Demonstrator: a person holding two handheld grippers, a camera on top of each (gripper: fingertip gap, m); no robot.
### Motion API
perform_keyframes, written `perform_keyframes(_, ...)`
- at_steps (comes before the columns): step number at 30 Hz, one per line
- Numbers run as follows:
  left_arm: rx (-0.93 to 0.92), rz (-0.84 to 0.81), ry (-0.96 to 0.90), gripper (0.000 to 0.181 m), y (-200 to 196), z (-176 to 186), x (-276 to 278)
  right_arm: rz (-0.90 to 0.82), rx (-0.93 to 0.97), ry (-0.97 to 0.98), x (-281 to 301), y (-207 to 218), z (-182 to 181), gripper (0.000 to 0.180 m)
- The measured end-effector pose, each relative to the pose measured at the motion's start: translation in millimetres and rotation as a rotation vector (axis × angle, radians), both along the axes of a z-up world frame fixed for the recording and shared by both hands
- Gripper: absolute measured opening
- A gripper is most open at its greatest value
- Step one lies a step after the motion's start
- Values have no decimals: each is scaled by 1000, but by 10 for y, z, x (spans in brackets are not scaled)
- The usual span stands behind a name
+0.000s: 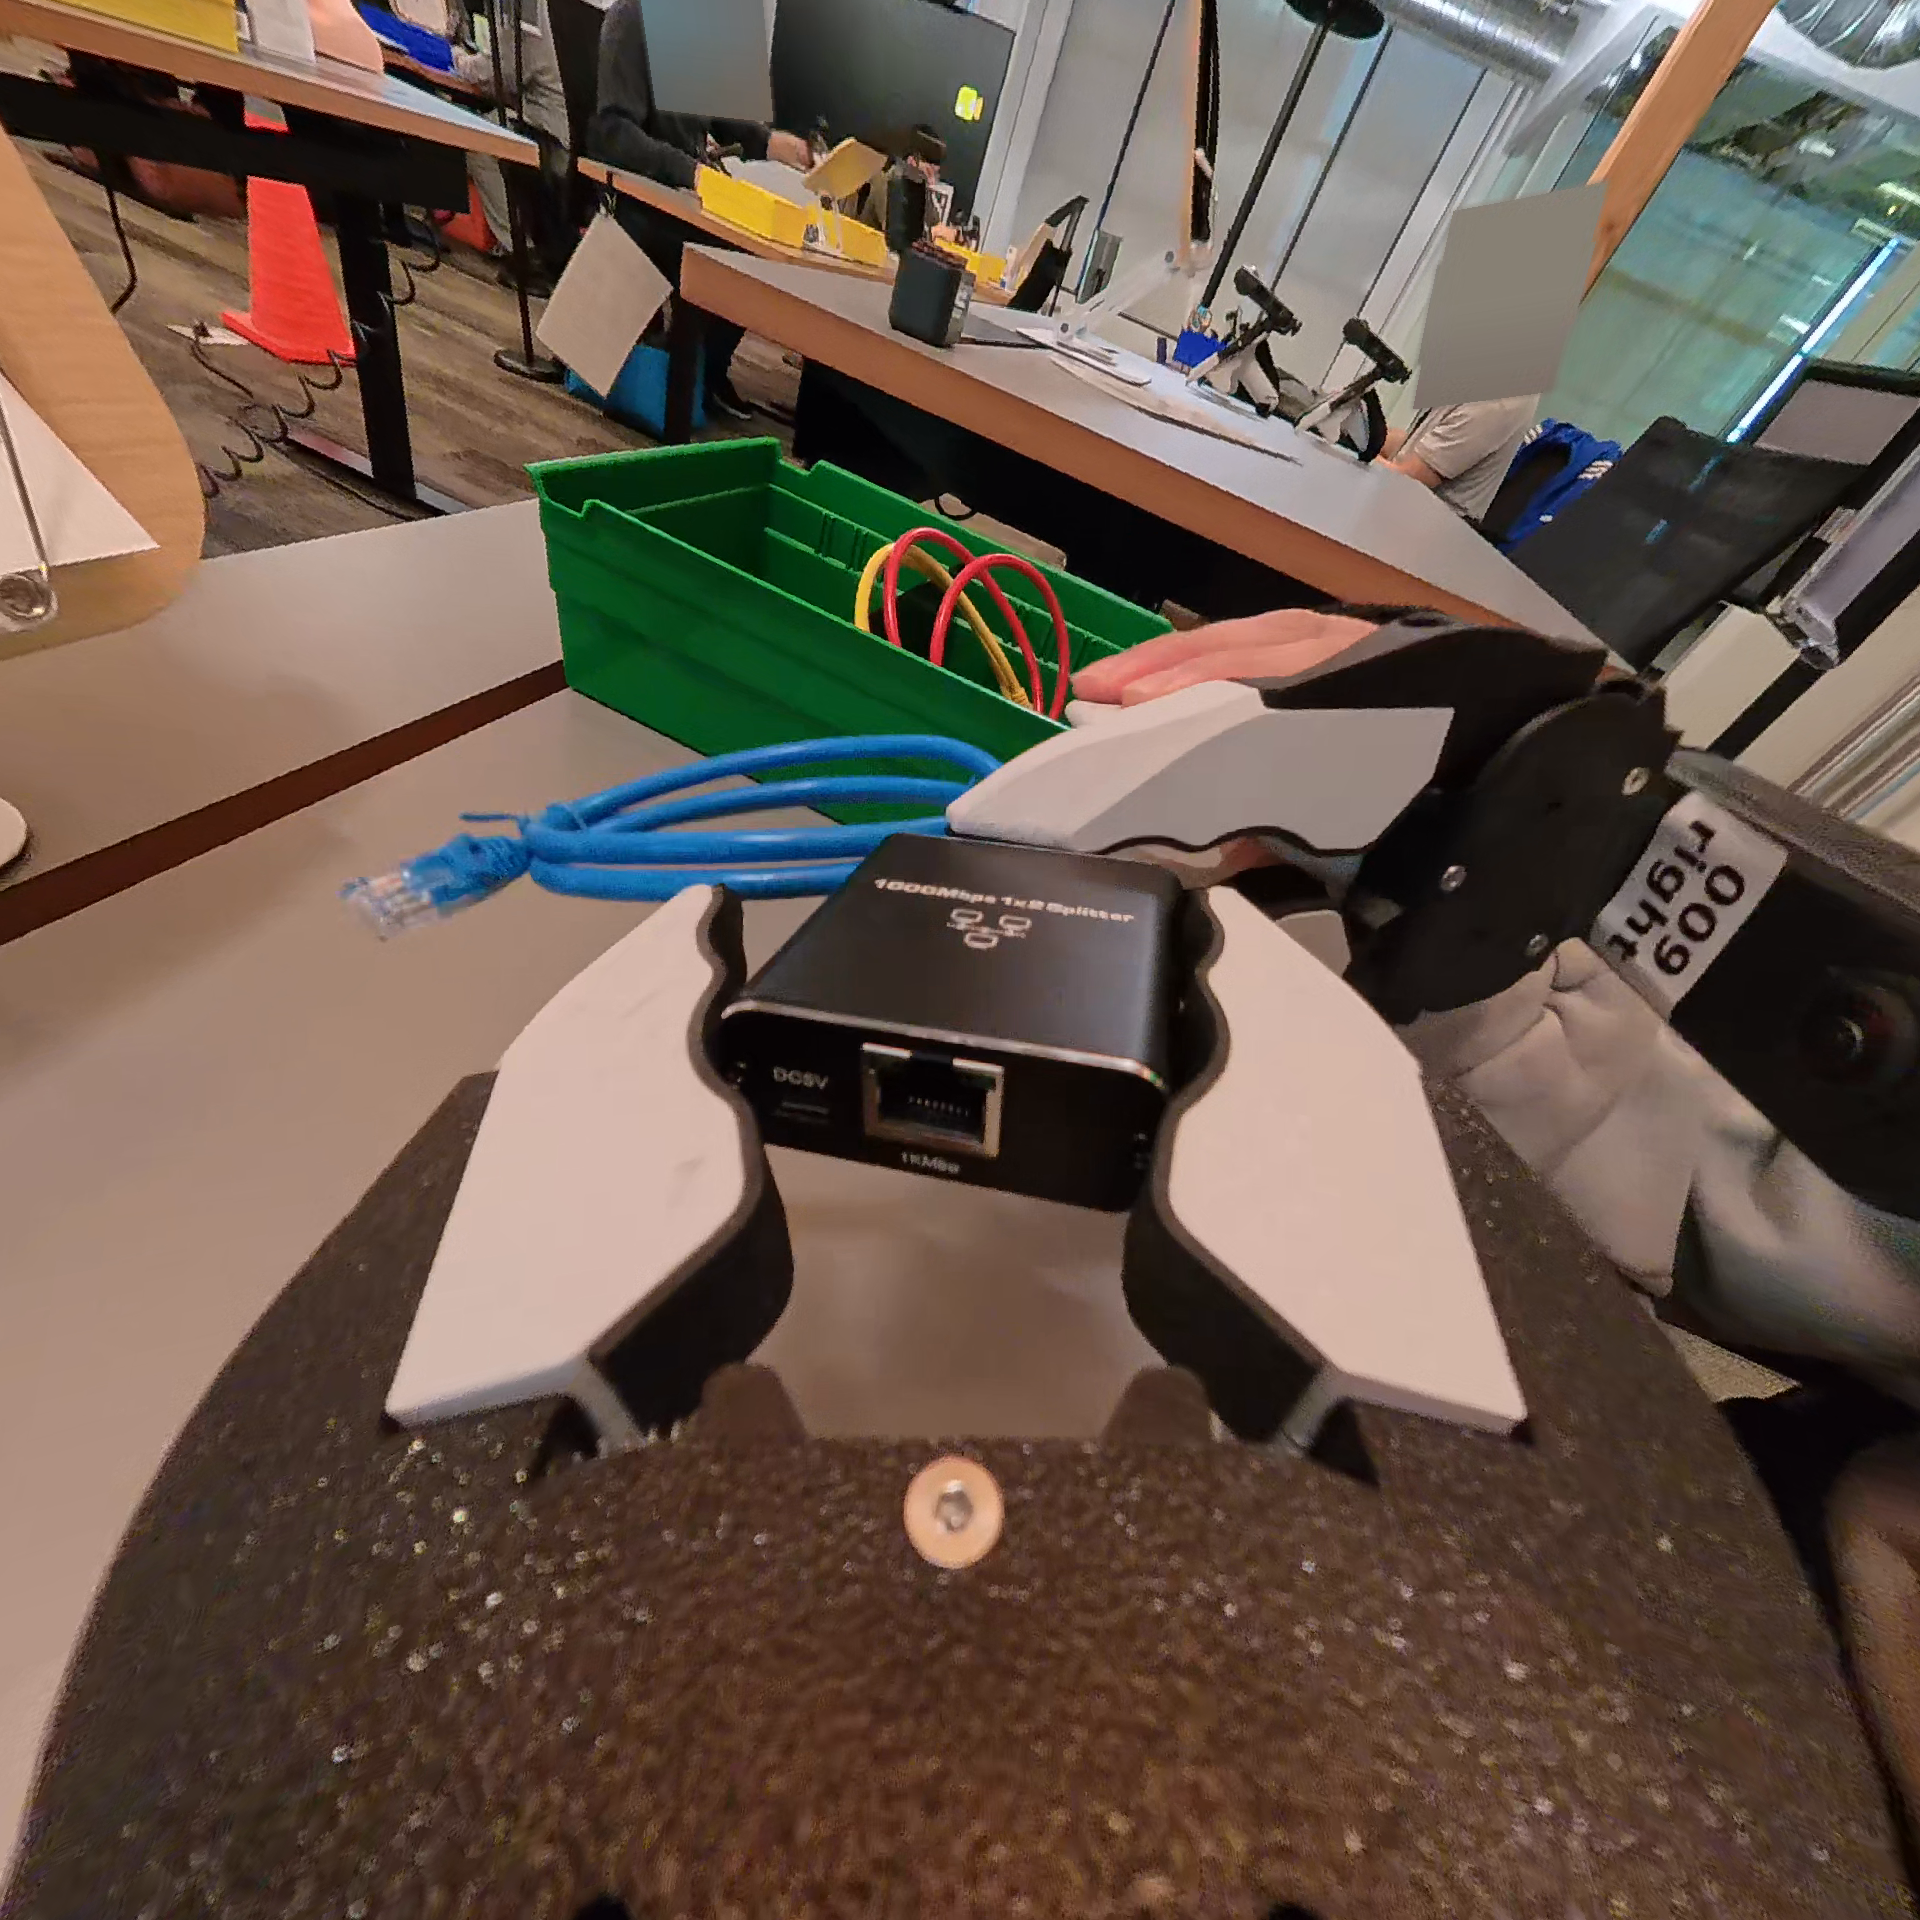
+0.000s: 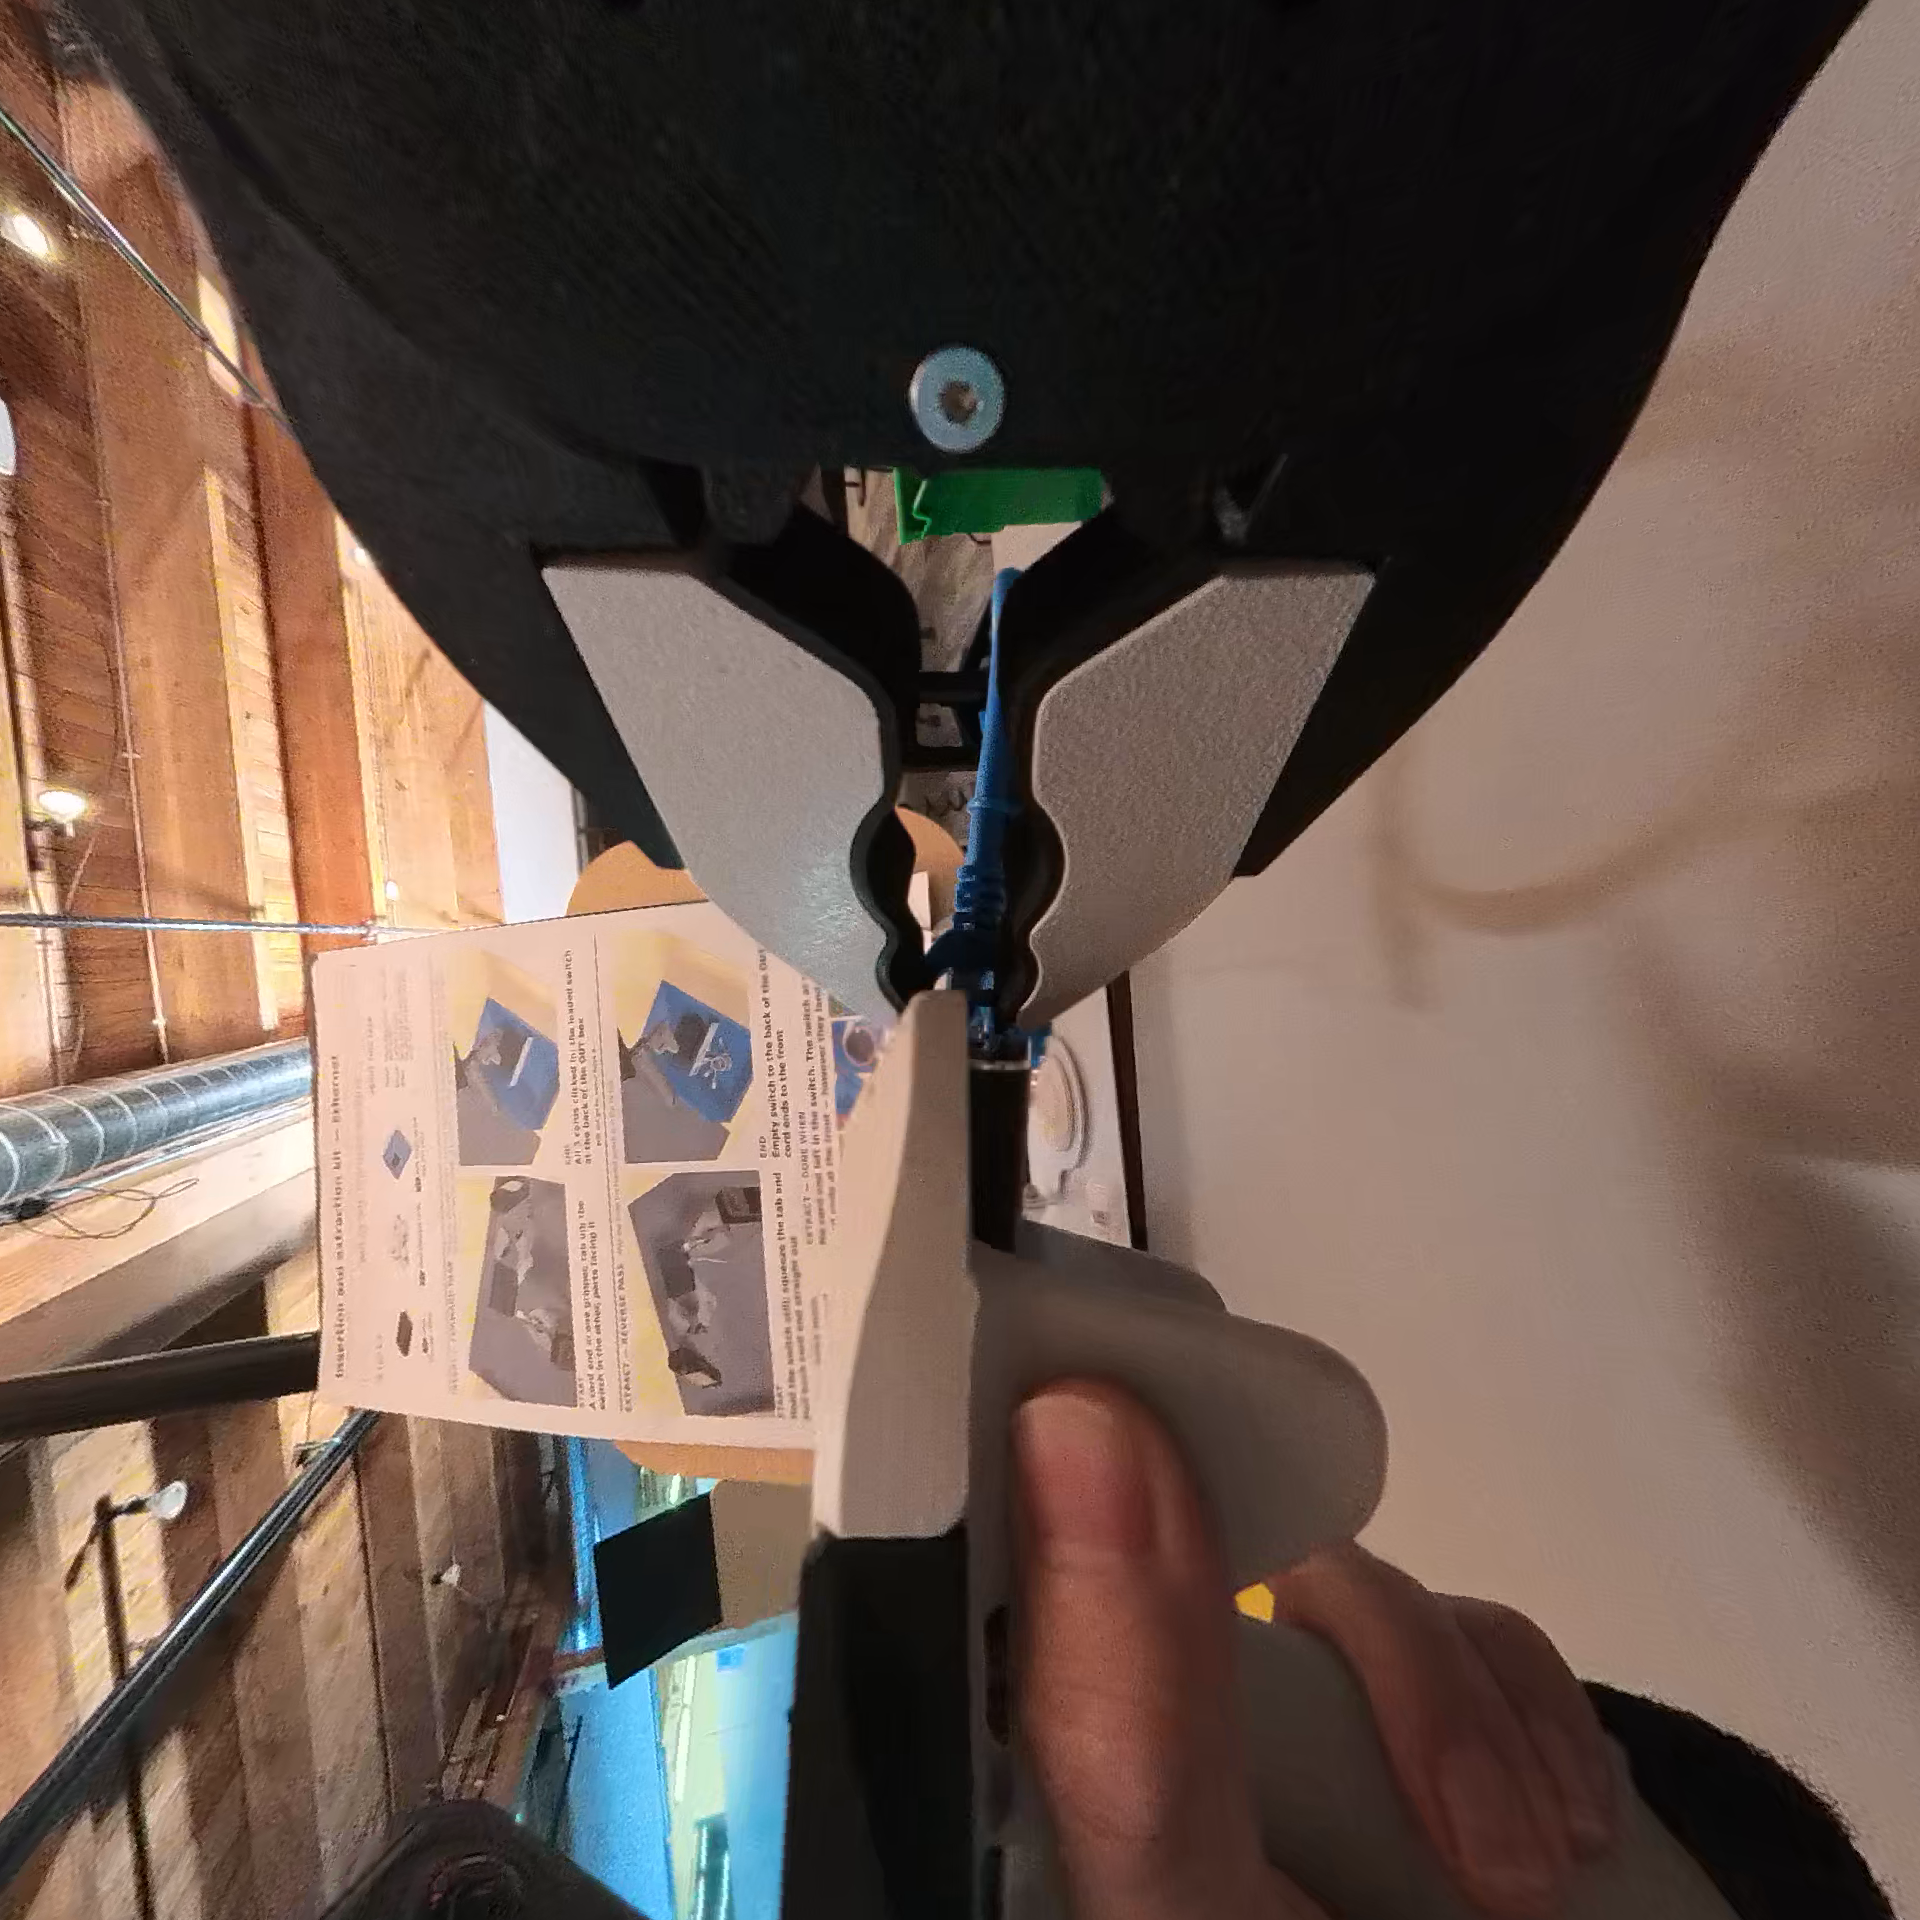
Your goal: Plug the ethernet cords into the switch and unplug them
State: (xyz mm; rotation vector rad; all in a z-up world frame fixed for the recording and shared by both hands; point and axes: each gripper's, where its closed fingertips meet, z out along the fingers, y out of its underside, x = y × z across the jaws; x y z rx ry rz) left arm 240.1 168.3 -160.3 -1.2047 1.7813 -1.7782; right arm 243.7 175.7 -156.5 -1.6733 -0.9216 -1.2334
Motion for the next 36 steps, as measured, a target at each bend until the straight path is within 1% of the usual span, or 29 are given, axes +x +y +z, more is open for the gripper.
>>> perform_keyframes(7, 28, -1, 7, 79, -32, -52, 14, -9, -42, -18, 32, -34, -12, 14)
perform_keyframes(12, 63, -6, 9, 79, -53, -79, 9, -8, -53, -86, 33, -63, -20, 14)
perform_keyframes(14, 79, -12, 37, 79, -60, -124, 6, -3, -73, -106, 35, -74, -75, 14)
perform_keyframes(18, 21, -23, 69, 79, -77, -171, 25, 19, -159, -184, 58, -89, -127, 14)
perform_keyframes(22, -83, -39, 56, 79, -117, -104, 41, 77, -262, -287, 75, -117, -52, 13)
perform_keyframes(24, -96, -31, 47, 79, -124, -98, 56, 88, -312, -320, 97, -121, -43, 14)
perform_keyframes(28, -76, -4, 1, 79, -128, -36, 69, 91, -331, -300, 106, -126, 30, 14)
perform_keyframes(32, -158, -34, -18, 79, -141, 64, 32, 84, -364, -380, 63, -136, 122, 14)
perform_keyframes(36, -198, -33, -25, 79, -157, 99, 42, 87, -411, -371, 81, -149, 157, 14)
